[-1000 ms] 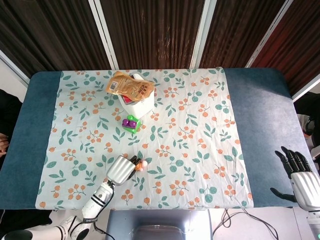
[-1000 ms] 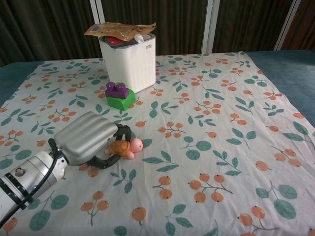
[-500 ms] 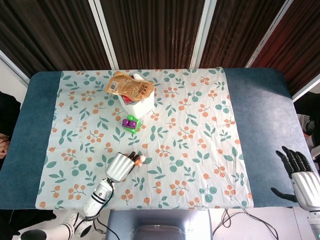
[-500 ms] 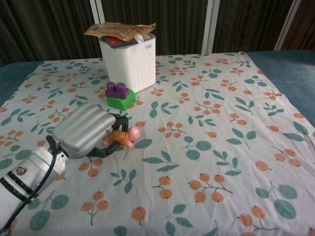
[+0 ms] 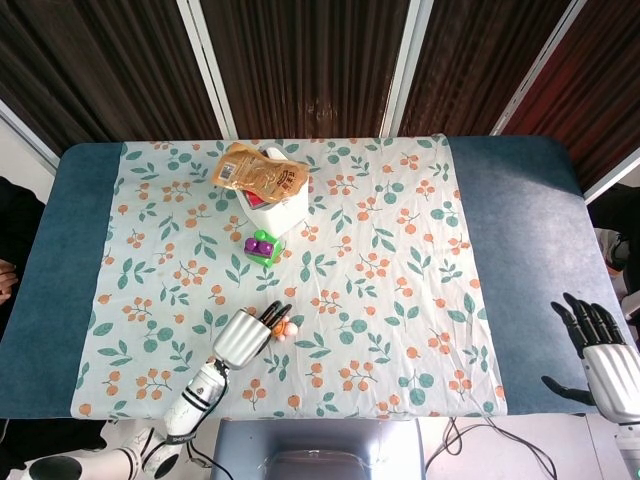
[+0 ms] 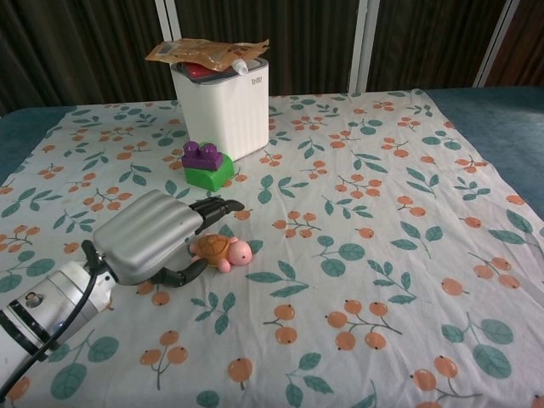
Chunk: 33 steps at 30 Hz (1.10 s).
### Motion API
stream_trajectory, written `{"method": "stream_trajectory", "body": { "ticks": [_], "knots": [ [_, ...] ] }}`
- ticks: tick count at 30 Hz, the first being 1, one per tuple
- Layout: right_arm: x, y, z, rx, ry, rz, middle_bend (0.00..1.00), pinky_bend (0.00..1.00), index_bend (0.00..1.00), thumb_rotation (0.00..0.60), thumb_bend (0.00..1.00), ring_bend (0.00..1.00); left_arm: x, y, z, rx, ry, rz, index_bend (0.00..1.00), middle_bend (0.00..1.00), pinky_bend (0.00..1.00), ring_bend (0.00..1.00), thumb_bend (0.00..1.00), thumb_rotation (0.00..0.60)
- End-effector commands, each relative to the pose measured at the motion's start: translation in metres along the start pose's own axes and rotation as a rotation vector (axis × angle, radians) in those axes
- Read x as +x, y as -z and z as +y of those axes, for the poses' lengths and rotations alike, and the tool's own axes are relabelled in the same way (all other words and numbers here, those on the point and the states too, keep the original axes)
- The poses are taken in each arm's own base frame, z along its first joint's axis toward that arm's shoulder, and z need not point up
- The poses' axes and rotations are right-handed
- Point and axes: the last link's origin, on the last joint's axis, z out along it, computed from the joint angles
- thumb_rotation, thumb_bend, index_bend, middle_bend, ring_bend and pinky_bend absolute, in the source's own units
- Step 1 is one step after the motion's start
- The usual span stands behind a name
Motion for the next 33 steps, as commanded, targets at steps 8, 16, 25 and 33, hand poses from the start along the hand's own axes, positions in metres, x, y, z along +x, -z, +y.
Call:
{"method": "stream_trajectory", "body": {
  "ticks": [8, 16, 25, 33],
  "knots": [
    [0.002, 0.001, 0.0, 0.001, 0.0, 0.003, 0.0, 0.0, 0.0, 0.6, 0.18, 0.0, -0.002, 0.001, -0.002, -0.005, -0.02, -0.027, 0.24, 0.25, 1.0, 1.0, 0.37, 0.6],
    [0.002, 0.001, 0.002, -0.006, 0.007, 0.014, 0.0, 0.0, 0.0, 0.6, 0.18, 0.0, 0.001, -0.002, -0.001, -0.012, -0.003, 0.072, 0.73, 0.68, 1.0, 1.0, 0.44, 0.6],
    [0.002, 0.001, 0.001, -0.006, 0.006, 0.01, 0.0, 0.0, 0.0, 0.6, 0.18, 0.0, 0.001, -0.003, -0.003, -0.018, 0.014, 0.142, 0.85, 0.89, 1.0, 1.0, 0.51, 0.6],
    [0.001, 0.001, 0.001, -0.002, 0.005, 0.007, 0.0, 0.0, 0.0, 0.6, 0.18, 0.0, -0.01, -0.002, -0.006, -0.022, -0.017, 0.075, 0.47, 0.54, 1.0, 1.0, 0.45, 0.6]
  ]
}}
